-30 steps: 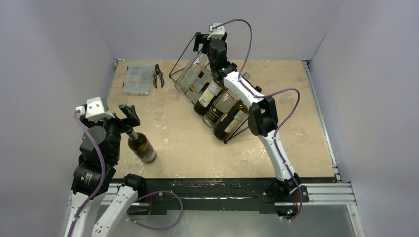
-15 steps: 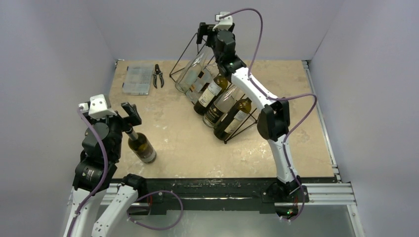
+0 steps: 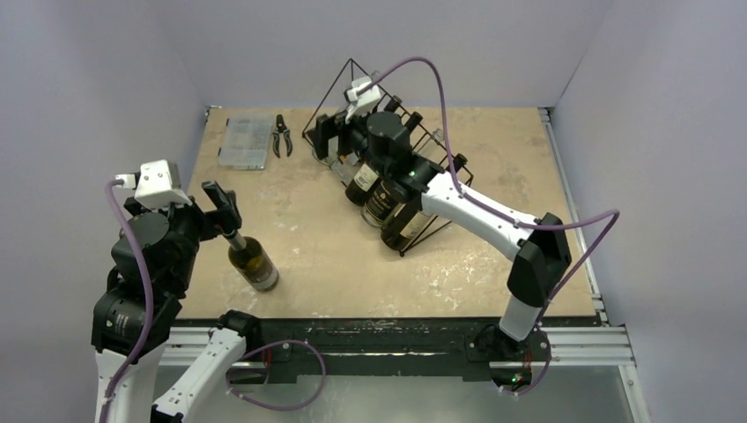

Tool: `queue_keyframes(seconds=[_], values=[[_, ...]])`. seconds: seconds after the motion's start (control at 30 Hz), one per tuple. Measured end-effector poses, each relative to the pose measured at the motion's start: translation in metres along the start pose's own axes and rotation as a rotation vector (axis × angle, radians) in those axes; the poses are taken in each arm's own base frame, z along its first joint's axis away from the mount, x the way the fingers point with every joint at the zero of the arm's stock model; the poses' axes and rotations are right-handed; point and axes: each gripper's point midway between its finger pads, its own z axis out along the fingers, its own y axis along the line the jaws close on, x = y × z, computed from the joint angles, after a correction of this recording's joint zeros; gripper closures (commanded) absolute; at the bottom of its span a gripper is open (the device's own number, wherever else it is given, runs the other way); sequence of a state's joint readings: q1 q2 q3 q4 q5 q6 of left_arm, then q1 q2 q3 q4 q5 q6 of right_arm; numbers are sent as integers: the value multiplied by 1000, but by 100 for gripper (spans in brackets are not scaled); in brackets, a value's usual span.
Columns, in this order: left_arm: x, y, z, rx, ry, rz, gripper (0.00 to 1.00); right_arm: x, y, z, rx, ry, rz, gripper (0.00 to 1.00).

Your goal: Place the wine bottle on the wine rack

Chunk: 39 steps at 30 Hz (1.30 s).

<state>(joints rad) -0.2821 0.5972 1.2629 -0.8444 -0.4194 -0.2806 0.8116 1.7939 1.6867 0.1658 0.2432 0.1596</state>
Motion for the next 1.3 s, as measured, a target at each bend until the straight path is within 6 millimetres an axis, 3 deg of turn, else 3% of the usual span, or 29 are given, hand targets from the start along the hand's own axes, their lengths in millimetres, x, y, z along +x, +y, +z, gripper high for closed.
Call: queue_keyframes(seconds=[0.1, 0.2, 0.6, 0.73, 0.9, 1.1, 1.3], values=[[15, -1, -10, 28, 77, 8, 0, 36, 26, -33, -110, 103, 11, 1], [39, 0, -20, 43, 184, 21, 0, 56, 31, -60, -155, 163, 10, 1], [117, 19, -34, -37, 403, -16, 0, 58, 35, -136, -255, 158, 81, 1], [138, 23, -24, -67, 437, 9, 1, 68, 33, -147, -264, 169, 101, 1], [146, 25, -10, -80, 426, 57, 4, 78, 31, -155, -273, 191, 111, 1], [142, 25, 0, -83, 386, 78, 33, 80, 30, -162, -277, 192, 113, 1], [143, 21, 8, -86, 404, 82, 47, 83, 35, -164, -305, 197, 125, 1]])
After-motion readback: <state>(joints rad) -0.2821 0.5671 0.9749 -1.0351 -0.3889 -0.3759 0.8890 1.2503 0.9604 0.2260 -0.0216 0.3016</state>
